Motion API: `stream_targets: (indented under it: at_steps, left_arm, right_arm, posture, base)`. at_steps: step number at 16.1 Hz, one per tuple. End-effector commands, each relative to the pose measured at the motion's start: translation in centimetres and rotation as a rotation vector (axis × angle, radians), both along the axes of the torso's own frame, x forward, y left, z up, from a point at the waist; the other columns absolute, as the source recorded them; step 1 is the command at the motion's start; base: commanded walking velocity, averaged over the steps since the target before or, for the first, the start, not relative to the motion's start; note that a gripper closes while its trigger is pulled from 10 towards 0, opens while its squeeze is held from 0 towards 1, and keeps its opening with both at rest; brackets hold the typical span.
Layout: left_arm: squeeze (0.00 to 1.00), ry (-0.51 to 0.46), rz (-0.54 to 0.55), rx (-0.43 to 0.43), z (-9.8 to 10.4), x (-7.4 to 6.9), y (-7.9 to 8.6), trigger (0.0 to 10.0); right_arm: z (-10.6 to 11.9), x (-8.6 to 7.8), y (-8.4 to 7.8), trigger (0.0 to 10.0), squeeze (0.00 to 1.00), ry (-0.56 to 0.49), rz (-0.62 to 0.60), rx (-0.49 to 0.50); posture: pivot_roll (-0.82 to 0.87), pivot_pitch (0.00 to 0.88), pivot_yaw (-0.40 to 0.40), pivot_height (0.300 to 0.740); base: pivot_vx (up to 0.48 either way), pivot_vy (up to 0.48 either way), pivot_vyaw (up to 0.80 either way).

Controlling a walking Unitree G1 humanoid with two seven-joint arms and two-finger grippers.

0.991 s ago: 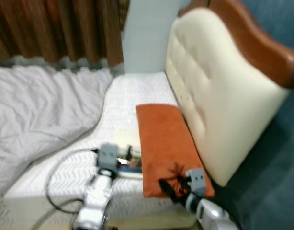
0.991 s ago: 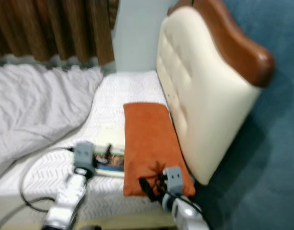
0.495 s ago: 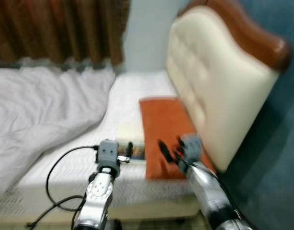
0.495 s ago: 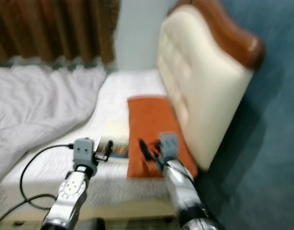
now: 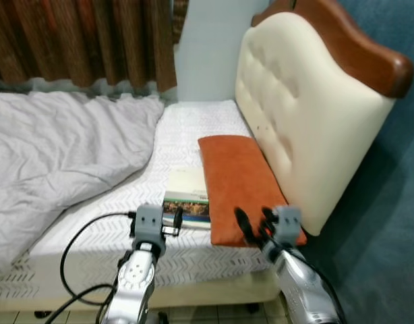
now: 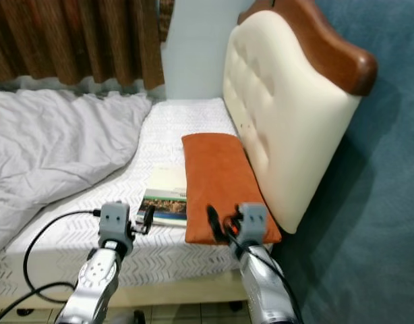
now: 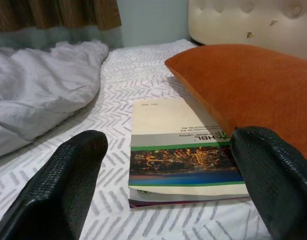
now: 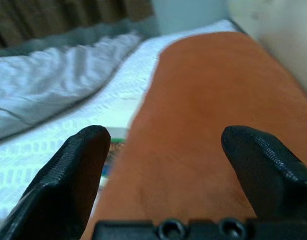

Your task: Clean up the room

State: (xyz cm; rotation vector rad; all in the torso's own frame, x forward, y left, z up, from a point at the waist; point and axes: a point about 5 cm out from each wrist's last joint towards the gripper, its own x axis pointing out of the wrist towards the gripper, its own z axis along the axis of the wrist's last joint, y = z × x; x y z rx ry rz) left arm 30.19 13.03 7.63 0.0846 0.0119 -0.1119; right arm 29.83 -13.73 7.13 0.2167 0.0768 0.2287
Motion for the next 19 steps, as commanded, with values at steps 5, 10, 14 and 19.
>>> stream_targets:
  at_steps: [5,10,14,19]
  left_arm:
    - [0.00,-0.052,-0.038,0.003,1.2,0.0,-0.4,10.0]
    - [0.00,-0.019,-0.032,-0.021,1.1,0.4,-0.4,10.0]
    - [0.00,-0.020,-0.013,0.051,0.8,0.6,-0.1,10.0]
    - [0.00,-0.032,-0.025,0.023,1.4,1.0,-0.4,10.0]
  right_arm:
    - [-0.1,-1.9,-2.0,10.0,0.00,-0.014,-0.044,-0.109]
    - [0.2,-1.1,-1.9,10.0,0.00,-0.006,-0.045,-0.139]
    - [0.0,-1.1,-1.5,10.0,0.00,0.006,-0.026,-0.123]
    - [-0.2,-1.3,-1.2,10.0,0.00,0.009,-0.010,-0.119]
  posture:
    - [-0.02,0.014,-0.045,0.618]
    - [-0.02,0.010,-0.047,0.618]
    - [-0.02,0.014,-0.048,0.618]
    - [-0.02,0.015,-0.044,0.618]
  base:
    - [0.000,0.093,0.00]
    - [0.000,0.477,0.00]
    - [0.000,0.240,0.00]
    - [0.364,0.000,0.00]
